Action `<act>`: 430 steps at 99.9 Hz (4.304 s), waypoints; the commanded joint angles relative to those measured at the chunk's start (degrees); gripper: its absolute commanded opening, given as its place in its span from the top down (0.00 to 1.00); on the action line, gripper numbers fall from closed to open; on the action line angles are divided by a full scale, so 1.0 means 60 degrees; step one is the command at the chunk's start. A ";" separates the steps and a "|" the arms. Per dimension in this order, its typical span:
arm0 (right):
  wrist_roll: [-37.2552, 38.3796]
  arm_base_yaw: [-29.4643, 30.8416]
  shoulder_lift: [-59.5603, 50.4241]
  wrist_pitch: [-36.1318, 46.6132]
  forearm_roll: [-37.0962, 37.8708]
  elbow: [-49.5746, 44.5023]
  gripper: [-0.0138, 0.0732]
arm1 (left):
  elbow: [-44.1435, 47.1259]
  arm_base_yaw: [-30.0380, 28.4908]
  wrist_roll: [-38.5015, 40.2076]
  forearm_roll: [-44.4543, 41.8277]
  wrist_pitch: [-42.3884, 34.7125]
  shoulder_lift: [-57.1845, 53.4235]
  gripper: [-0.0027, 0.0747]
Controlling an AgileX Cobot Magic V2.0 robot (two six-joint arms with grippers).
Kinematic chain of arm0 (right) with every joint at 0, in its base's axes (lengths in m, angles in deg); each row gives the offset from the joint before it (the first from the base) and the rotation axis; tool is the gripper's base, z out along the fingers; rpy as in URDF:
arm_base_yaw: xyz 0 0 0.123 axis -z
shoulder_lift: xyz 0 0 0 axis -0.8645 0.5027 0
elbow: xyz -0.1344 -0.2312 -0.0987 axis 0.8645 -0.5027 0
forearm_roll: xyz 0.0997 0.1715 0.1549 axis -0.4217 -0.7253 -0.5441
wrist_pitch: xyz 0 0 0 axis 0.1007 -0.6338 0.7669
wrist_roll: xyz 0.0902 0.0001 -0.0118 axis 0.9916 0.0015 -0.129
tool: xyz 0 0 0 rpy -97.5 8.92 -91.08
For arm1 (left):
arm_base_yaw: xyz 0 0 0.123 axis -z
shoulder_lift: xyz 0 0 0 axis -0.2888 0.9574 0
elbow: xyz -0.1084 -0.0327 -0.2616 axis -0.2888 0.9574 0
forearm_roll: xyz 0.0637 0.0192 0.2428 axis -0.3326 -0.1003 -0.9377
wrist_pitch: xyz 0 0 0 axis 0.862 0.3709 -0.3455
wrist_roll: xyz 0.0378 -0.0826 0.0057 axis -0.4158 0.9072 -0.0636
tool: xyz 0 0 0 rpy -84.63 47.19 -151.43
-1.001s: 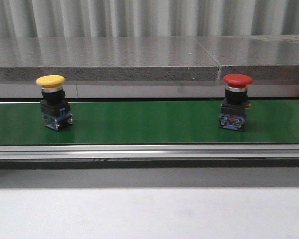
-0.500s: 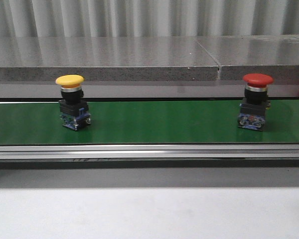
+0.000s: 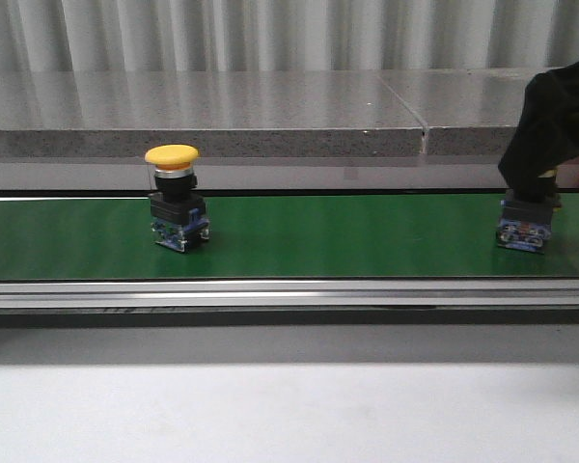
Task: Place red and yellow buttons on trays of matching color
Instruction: 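Grasp the red button and lower it into the red tray, then move the right gripper back over the belt toward the yellow button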
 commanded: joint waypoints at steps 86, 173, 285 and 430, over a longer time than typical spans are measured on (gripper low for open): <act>0.0029 0.2095 0.1075 -0.1978 0.0020 0.3908 0.78 | -0.0275 0.0111 0.0022 -0.0027 -0.0610 0.0033 0.99; 0.0270 0.4969 0.5558 -0.1398 -0.0030 0.7885 0.78 | -0.0275 0.0111 0.0022 -0.0027 -0.0610 0.0033 0.99; 0.0270 0.5009 0.7000 -0.1241 -0.0286 0.8493 0.15 | -0.0275 0.0111 0.0022 -0.0027 -0.0610 0.0033 0.99; -0.1003 0.3733 -0.2131 -0.2438 -0.0730 0.0917 0.16 | -0.0275 0.0111 0.0022 -0.0027 -0.0610 0.0033 0.99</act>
